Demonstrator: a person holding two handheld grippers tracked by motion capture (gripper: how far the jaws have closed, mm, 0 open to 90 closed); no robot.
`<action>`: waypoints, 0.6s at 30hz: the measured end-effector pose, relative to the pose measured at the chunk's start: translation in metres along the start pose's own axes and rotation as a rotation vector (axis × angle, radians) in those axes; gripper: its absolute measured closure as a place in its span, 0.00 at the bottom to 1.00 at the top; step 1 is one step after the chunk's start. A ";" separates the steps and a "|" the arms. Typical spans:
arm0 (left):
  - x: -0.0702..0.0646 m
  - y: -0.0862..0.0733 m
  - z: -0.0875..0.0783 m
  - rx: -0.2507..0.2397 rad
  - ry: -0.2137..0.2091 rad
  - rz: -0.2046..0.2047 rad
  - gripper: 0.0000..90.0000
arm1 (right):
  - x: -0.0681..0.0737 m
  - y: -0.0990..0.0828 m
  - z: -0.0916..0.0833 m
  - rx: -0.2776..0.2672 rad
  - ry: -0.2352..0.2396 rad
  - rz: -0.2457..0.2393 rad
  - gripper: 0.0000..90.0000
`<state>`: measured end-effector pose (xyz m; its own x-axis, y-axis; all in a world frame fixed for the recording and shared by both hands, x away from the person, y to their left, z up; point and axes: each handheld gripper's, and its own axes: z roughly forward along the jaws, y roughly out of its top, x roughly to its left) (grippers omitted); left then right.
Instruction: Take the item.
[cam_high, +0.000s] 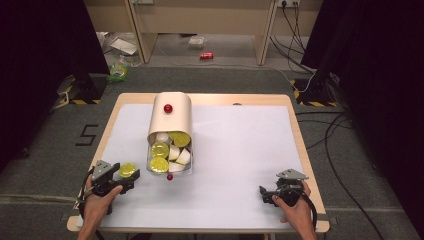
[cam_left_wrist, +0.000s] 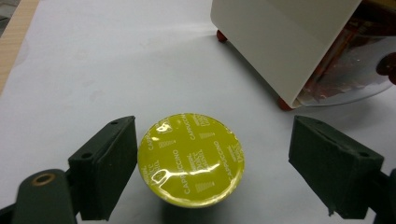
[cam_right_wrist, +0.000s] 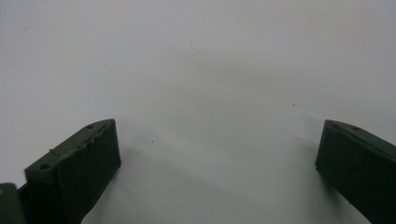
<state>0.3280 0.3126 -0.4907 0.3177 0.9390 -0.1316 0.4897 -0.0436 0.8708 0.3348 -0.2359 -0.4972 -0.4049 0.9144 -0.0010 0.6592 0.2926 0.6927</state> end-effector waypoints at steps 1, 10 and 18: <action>0.000 0.001 -0.001 -0.003 -0.002 0.002 0.17 | 0.000 0.000 0.000 0.000 0.000 0.000 0.00; -0.007 0.003 -0.014 -0.023 -0.007 0.028 0.17 | 0.000 0.000 0.000 0.000 -0.001 0.000 0.00; -0.007 -0.004 -0.026 -0.040 -0.004 0.033 0.17 | 0.000 0.000 0.000 0.000 -0.001 0.000 0.00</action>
<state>0.3027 0.3148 -0.4811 0.3366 0.9359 -0.1041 0.4458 -0.0610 0.8930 0.3348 -0.2358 -0.4972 -0.4046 0.9145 -0.0015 0.6590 0.2927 0.6928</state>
